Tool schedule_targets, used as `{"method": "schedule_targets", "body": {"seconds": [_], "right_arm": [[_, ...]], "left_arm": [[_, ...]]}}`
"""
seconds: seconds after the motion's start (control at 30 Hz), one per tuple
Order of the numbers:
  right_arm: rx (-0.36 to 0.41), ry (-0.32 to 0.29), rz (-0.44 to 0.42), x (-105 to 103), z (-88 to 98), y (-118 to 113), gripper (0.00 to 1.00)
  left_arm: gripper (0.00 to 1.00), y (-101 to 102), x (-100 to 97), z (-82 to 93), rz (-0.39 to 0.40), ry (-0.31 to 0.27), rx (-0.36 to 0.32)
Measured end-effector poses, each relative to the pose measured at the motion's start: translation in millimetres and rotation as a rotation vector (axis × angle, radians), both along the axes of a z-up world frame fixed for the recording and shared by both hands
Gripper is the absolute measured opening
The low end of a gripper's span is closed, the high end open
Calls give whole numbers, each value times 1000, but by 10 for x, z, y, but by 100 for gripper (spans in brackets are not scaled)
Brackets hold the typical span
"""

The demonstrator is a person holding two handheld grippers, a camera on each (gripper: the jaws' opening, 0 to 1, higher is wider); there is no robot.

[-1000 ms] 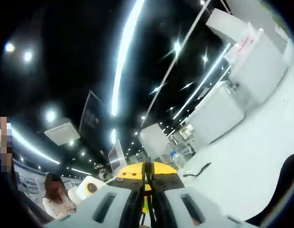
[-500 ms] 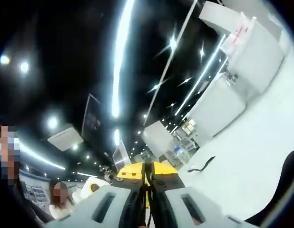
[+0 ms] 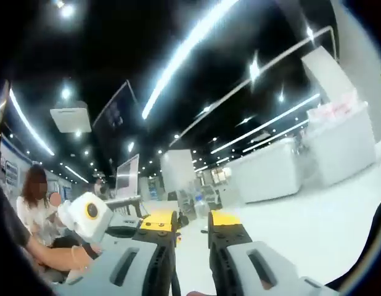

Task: Coil the Type-C to USB data cable on the desktop and secure it with Velcro straps.

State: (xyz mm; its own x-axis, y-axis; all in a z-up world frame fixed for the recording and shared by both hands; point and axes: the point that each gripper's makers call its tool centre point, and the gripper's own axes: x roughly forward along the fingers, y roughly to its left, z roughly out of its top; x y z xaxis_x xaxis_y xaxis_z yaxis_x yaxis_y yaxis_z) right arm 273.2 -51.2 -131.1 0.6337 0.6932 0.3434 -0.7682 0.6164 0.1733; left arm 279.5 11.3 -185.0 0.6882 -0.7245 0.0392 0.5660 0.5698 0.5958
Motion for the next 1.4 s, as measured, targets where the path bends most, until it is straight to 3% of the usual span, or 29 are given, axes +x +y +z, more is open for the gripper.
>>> {"method": "schedule_targets", "body": {"seconds": [0.1,0.2,0.27,0.43,0.53,0.63,0.73,0.8,0.93,1.0,1.07,1.13,1.17,1.2,1.3,1.37,1.4], "right_arm": [[20,-46,76,-156,159,-2,26],[-76,-93,55,-199,145,-10,32],[-110,-87,56,-190,72,11,38],[-233,-1,107,-124,-291,184,42],[-301,-4,151,-195,-412,302,49],[-374,-40,126,-204,-453,326,50],[-518,-152,4,-136,-447,248,50],[-556,-223,-37,-151,-391,241,49],[-606,-290,13,-316,-387,376,45],[-670,-319,6,-340,-427,407,47],[-762,-334,-42,-284,-502,374,42],[-842,-418,-110,-258,-468,359,40],[-847,-422,-119,-261,-468,362,36],[-858,-397,-75,-311,-534,420,33],[-890,-323,-4,-348,-741,493,31],[-993,-325,-51,-243,-856,429,31],[-1009,-309,-63,-208,-899,410,32]], "left_arm": [[4,6,1,6,0,2,4],[4,7,2,5,-1,3,5],[4,10,13,-2,0,9,2],[4,19,26,-20,-4,32,-12],[4,24,28,-31,-19,68,-36],[4,13,27,-69,-26,95,-33],[4,-12,14,-111,-27,94,-2],[4,-34,-1,-139,-30,93,23],[4,-83,-35,-191,-39,82,61],[4,-95,-34,-269,-21,45,153],[4,-128,-46,-329,-31,43,185],[4,-137,-42,-387,-20,13,249],[4,-150,-44,-417,-16,-4,279],[4,-172,-59,-456,-21,-17,311],[4,-211,-92,-501,-31,-30,336],[4,-223,-111,-507,-31,-58,366],[4,-233,-125,-508,-35,-76,386]]}}
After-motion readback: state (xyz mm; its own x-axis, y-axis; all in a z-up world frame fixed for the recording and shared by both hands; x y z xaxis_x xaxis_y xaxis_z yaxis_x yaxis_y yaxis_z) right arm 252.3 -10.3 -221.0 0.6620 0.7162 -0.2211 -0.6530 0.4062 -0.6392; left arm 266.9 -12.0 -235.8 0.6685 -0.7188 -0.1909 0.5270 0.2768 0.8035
